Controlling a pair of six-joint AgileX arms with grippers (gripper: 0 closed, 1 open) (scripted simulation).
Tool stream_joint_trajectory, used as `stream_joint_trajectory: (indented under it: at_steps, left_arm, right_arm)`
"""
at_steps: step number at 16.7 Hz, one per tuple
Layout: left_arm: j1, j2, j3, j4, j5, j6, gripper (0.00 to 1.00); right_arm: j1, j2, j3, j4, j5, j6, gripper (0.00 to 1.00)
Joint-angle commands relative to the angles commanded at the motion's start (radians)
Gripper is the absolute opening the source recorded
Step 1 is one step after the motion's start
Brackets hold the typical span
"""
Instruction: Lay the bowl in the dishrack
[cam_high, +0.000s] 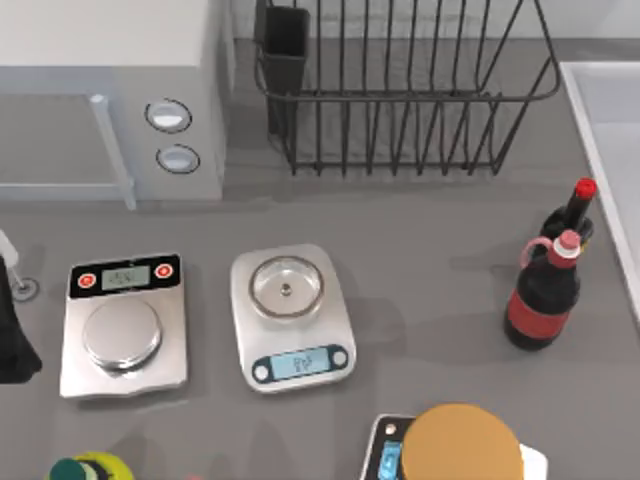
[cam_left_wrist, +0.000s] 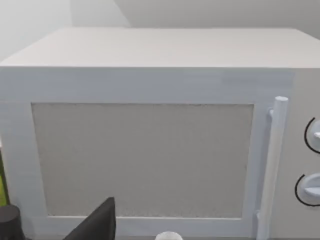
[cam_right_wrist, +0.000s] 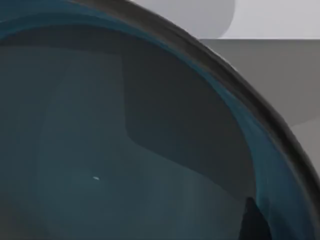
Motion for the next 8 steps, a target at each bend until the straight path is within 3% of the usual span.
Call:
stream_joint_trajectory:
  at_steps: [8]
  left_arm:
    - [0.000, 0.000, 0.000, 0.000, 0.000, 0.000, 1.00]
  right_arm:
    - [-0.007, -0.049, 0.437, -0.526, -0.001, -0.011, 0.00]
